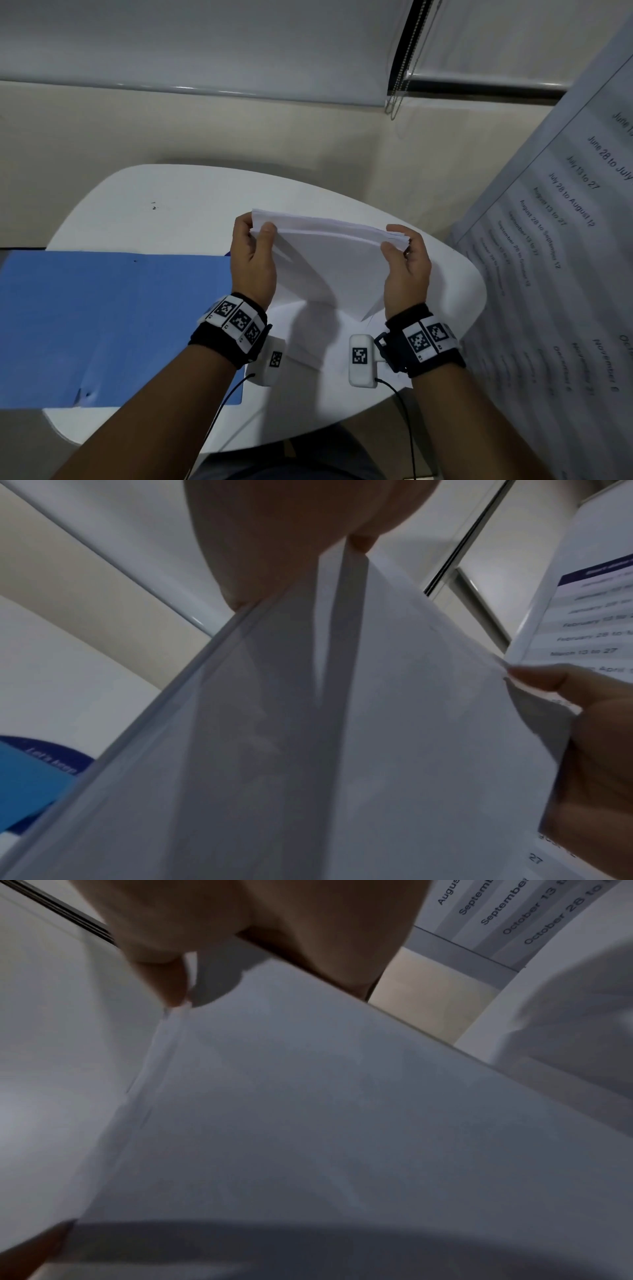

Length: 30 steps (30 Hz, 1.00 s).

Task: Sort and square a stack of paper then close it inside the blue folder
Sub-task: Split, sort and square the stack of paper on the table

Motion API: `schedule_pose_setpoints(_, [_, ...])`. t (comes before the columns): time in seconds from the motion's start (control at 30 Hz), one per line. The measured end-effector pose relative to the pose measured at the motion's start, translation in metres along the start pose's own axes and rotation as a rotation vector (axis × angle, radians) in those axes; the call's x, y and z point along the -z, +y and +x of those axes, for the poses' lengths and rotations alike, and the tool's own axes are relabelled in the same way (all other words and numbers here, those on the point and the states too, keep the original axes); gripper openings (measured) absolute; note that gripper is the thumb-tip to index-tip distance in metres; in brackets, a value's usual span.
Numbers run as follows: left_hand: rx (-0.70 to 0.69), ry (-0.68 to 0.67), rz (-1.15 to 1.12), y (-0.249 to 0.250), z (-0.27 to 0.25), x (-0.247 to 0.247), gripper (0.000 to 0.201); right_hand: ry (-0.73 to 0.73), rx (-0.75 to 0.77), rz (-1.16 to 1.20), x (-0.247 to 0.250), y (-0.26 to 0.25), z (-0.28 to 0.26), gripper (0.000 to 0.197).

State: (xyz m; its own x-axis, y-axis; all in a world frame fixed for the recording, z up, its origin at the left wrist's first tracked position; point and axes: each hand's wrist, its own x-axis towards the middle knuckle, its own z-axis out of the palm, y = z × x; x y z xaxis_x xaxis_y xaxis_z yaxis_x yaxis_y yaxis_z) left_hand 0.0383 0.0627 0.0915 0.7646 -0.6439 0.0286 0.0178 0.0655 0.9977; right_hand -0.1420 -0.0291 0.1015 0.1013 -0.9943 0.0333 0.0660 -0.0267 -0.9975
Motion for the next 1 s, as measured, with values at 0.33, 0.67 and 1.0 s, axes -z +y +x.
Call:
schedule_pose_setpoints(0.33, [0.123,-0.048,-0.064,-0.007,0.005,0.01,0.04,-0.125,-0.023,-0.062,0.003,0.0,0.002,0.03])
schedule_pose_setpoints(0.67, [0.117,-0.097,-0.023,-0.008,0.002,0.008,0.052,-0.138,-0.119,-0.069,0.002,0.005,0.001,0.025])
schedule_pose_setpoints(1.0, [0.163,-0.244,0.124,-0.029,0.003,0.02,0.022,-0.145,-0.285,-0.152,0.008,0.038,-0.005,0.022])
